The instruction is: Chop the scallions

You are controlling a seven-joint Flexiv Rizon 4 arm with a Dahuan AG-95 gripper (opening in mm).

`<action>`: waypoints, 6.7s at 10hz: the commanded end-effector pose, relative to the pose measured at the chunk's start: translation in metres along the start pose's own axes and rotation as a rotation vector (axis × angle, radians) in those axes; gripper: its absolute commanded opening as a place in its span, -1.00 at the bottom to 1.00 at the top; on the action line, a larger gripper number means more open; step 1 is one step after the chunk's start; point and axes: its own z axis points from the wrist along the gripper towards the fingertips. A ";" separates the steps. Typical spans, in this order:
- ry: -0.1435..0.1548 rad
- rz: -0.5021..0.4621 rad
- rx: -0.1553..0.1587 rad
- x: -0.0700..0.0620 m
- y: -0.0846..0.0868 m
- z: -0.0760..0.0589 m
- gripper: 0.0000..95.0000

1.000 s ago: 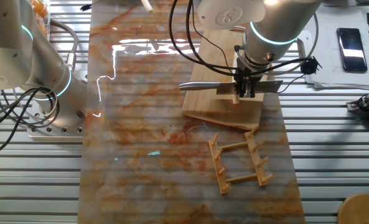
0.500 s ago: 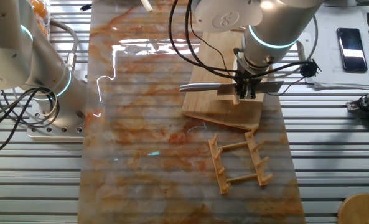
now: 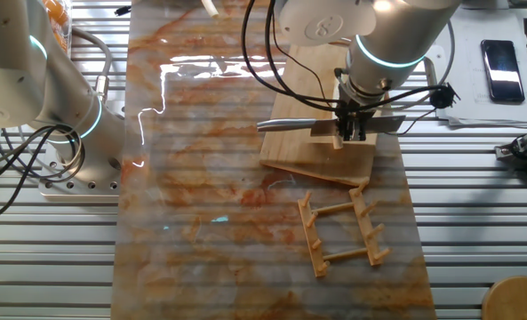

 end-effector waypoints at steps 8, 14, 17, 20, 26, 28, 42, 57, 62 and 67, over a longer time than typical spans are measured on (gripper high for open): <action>-0.009 0.011 0.014 0.001 -0.001 0.012 -1.00; -0.018 -0.006 0.015 0.001 -0.001 0.012 -1.00; -0.039 -0.009 0.010 0.002 -0.002 0.013 -1.00; -0.041 -0.005 -0.014 0.005 -0.006 0.015 -1.00; -0.021 -0.032 -0.047 0.002 -0.017 0.032 -1.00; -0.021 -0.044 -0.037 -0.006 -0.021 0.045 -1.00; -0.116 -0.131 0.005 -0.013 -0.008 0.046 -1.00; -0.110 -0.209 -0.040 -0.037 0.010 0.042 -1.00; -0.093 -0.255 0.028 -0.039 0.013 0.039 -1.00; -0.061 -0.229 0.007 -0.024 0.004 0.037 -1.00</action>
